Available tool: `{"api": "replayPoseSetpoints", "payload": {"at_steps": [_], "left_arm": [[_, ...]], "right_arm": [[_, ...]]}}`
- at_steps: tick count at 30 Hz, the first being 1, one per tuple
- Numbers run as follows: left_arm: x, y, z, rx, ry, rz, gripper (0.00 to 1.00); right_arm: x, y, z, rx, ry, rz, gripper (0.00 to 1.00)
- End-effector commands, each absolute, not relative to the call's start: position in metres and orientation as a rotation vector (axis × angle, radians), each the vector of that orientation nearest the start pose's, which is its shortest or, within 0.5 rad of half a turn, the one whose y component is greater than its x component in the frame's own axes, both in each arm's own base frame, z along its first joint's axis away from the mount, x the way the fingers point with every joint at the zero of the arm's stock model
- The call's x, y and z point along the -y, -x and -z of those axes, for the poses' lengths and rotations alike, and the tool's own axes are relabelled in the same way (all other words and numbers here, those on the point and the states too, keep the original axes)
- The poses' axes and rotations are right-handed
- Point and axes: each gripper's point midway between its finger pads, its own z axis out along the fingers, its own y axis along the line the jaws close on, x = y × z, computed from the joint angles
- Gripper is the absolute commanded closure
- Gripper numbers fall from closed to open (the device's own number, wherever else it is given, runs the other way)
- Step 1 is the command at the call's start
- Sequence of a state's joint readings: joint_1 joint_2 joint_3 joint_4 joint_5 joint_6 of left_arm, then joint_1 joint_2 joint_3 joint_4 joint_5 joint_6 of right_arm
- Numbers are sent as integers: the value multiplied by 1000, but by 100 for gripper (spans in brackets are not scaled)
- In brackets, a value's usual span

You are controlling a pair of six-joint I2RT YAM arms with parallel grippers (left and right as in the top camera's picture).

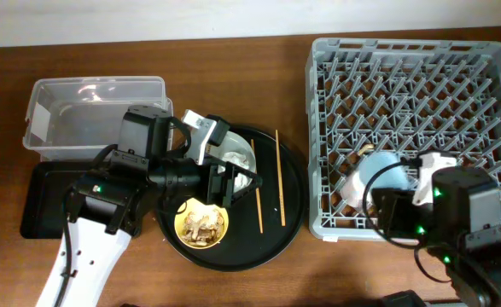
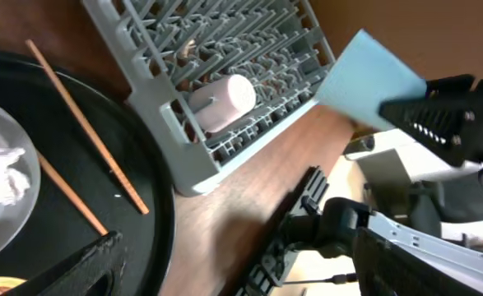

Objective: Sort waste into correct bins and load items into the dishwasher rack
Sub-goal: 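Place the blue cup upside down in the rack with the right gripper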

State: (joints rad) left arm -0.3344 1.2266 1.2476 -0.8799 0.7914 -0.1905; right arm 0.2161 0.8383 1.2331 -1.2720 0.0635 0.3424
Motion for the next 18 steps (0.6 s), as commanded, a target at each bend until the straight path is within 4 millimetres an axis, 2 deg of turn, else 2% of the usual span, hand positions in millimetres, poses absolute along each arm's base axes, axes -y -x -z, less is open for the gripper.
{"api": "replayPoseSetpoints", "payload": {"at_steps": [1, 3, 6, 9, 13, 18], "left_arm": [[211, -245, -279, -2371, -540, 1154, 13], [210, -243, -277, -2385, -537, 1156, 13], [210, -243, -277, -2387, -537, 1156, 13], [208, -245, -274, -2396, -526, 1129, 13], [208, -244, -274, -2400, -525, 1129, 13], [208, -244, -273, -2403, -524, 1130, 13]], "right_arm": [[15, -214, -264, -2429, -394, 153, 51], [33, -223, -246, -2502, -502, 219, 52], [41, -239, -206, -2691, -584, 159, 53], [59, -248, -173, -2810, -730, 146, 53], [82, -261, -151, -2822, -907, 58, 53], [77, -276, -135, -2851, -898, -26, 53]]}}
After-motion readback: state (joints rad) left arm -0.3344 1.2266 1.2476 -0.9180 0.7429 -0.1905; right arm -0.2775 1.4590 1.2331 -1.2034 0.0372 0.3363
